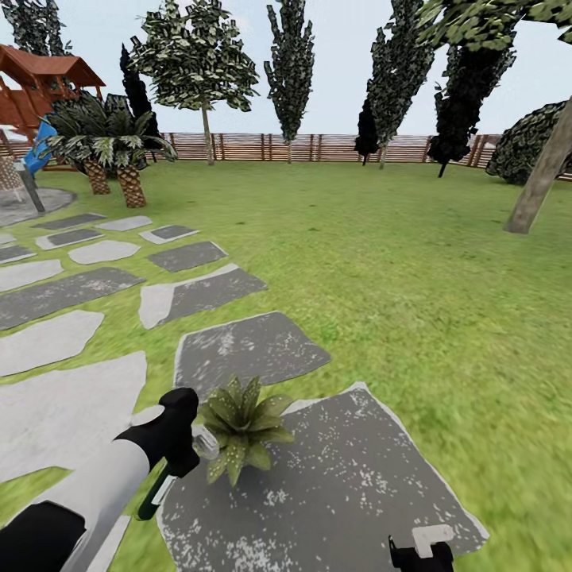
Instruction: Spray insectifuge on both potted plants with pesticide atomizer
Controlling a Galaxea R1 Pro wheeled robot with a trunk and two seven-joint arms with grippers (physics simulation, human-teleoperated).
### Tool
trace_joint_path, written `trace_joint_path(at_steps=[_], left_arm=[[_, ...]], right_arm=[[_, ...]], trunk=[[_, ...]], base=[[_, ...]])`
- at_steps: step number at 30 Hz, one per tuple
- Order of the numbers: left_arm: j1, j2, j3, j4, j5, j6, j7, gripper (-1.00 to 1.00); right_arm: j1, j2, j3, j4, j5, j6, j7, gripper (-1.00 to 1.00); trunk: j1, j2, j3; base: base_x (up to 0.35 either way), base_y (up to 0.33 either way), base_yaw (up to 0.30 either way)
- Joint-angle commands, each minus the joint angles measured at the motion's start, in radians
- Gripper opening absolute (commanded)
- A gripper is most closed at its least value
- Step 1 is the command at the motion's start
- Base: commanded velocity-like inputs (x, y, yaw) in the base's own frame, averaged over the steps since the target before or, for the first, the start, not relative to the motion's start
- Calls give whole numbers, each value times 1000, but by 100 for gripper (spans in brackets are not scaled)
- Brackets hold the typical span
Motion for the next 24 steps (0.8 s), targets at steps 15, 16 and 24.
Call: trace_joint_path(at_steps=[15, 16, 24], left_arm=[[1, -15, 13, -1, -13, 3, -1, -100], [1, -14, 14, -1, -13, 3, -1, -100], [-18, -15, 13, -17, -12, 3, -9, -100]], right_arm=[[-1, 0, -8, 2, 11, -3, -3, 100], [-1, 0, -8, 2, 11, -3, -3, 100], [-1, 0, -8, 1, 11, -3, -3, 100]], trunk=[[0, 0, -1], [0, 0, -1], [0, 0, -1]], base=[[-9, -144, 37], [-202, -134, 255], [-46, -26, 138]])
